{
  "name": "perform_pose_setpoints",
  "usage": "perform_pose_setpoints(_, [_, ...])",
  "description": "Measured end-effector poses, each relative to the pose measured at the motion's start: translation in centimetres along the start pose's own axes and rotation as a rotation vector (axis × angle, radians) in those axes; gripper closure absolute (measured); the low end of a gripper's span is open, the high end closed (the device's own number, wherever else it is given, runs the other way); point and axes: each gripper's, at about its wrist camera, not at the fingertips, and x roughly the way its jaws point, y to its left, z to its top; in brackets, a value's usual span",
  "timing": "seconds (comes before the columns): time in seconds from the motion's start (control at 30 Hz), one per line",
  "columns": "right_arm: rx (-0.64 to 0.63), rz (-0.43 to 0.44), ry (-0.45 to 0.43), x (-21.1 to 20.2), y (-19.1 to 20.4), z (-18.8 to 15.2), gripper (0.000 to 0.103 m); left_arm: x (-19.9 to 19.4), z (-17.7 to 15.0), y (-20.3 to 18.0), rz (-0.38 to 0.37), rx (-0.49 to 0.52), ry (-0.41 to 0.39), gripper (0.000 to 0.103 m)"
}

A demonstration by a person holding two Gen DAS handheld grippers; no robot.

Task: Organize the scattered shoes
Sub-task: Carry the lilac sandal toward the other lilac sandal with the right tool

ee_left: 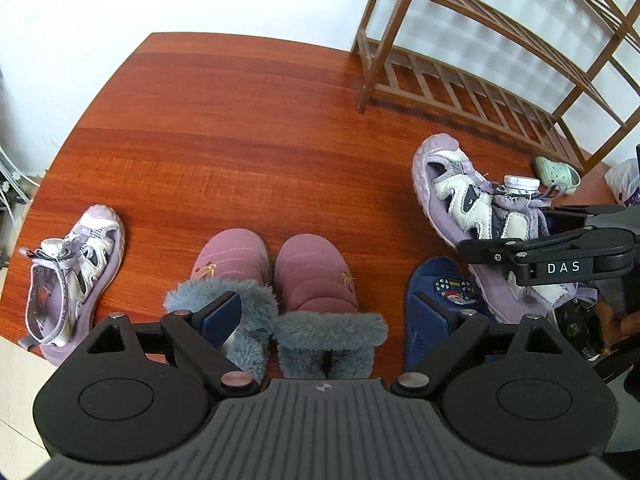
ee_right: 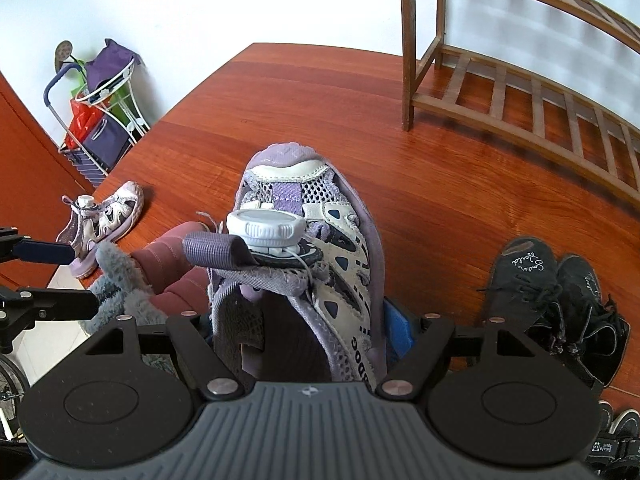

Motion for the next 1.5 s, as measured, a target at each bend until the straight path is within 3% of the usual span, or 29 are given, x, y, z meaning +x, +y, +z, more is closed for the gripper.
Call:
perform_pose_setpoints(0.37, [0.039, -0.047, -0.01, -0.9, 2.8, 0.2, 0.023, -0.7, 0.4, 3.3, -0.049, 0.026, -0.001, 0.012])
perform_pose_setpoints(0.67, [0.093, -0.084, -0.039, -0.8, 7.4, 0.8, 0.023, -1.8, 0.9, 8.3, -0.092, 0.086, 0.009, 0.012])
perform_pose_setpoints(1.2, [0.219, -0.086, -0.089, 2.8, 20.0, 3.0, 0.023, -4.1, 2.2, 19.6, -0.127, 0.184, 0.028, 0.012])
perform_pose_setpoints(1.5, [0.305, -0.034, -0.105, 6.8, 26.1, 4.9, 0.023, -5.1, 2.2, 24.5, -0.126, 0.201, 0.04, 0.012])
